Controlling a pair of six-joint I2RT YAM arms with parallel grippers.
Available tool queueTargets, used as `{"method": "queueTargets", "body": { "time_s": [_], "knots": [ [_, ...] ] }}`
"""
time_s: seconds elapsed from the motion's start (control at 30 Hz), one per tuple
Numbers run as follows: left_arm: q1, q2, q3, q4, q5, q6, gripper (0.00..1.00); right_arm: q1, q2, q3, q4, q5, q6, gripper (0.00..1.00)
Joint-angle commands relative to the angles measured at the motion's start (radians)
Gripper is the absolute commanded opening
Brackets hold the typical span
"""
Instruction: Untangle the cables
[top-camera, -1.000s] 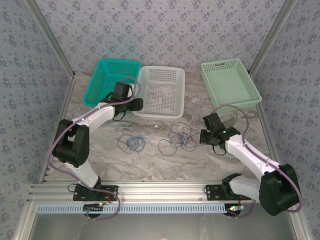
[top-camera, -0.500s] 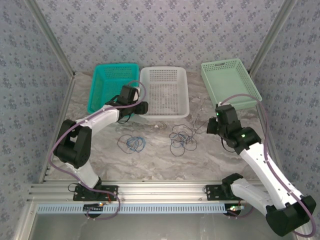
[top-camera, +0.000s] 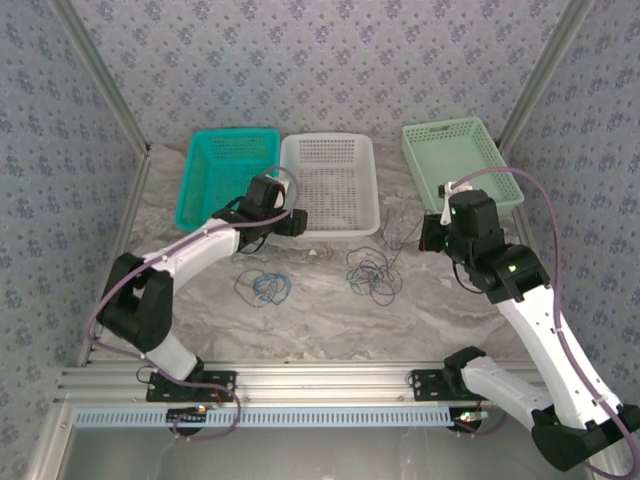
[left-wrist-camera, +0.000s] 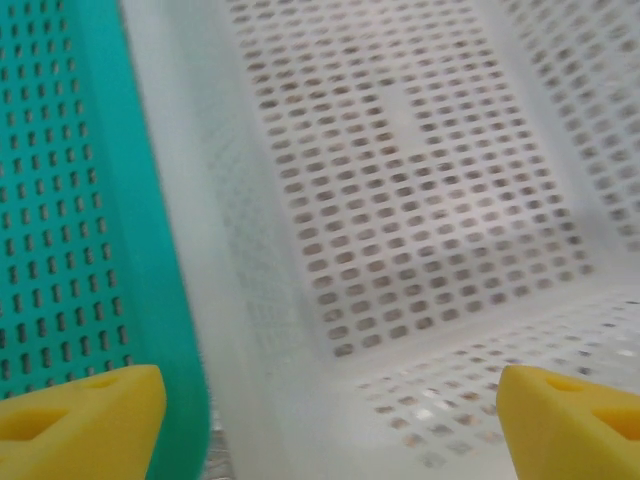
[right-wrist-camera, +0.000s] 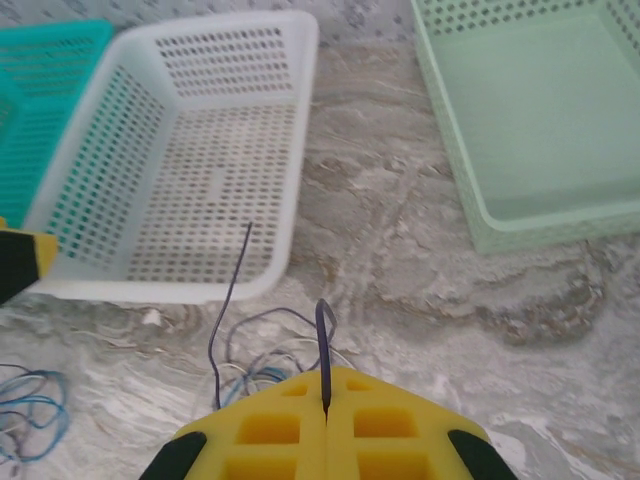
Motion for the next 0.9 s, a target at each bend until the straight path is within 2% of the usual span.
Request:
{"method": "queueTargets", "body": {
  "time_s": [0.0, 0.1, 0.17, 0.3, 0.53, 0.67, 0.87],
  "knots": [
    [-0.052, -0.092, -0.006, 0.054, -0.003, 0.082, 0.91, 0.007, 0.005, 0.048, -0.010, -0.084, -0.015, 0.00],
    [-0.092, -0.142, -0.019, 0.112, 0.024, 0.121, 0.93, 0.008, 0.014, 0.036, -0.021, -0.093, -0.002, 0.00],
    [-0.100, -0.165, -0.030, 0.154, 0.083, 0.129, 0.94, 0.008, 0.014, 0.021, -0.021, -0.094, 0.014, 0.00],
    [-0.105, -0.178, -0.020, 0.208, 0.278, 0.153, 0.93, 0.008, -0.001, -0.049, 0.031, -0.138, 0.054, 0.00],
    [-0.136, -0.106, 0.051, 0.191, 0.484, 0.248, 0.90, 0.016, -0.001, -0.124, 0.108, -0.233, 0.063, 0.00],
    [-0.147, -0.037, 0.105, 0.182, 0.534, 0.287, 0.88, 0.021, -0.009, -0.133, 0.127, -0.291, 0.044, 0.00],
    [-0.159, 0.062, 0.201, 0.210, 0.668, 0.315, 0.87, 0.022, -0.006, -0.122, 0.099, -0.345, 0.007, 0.02]
  ]
}}
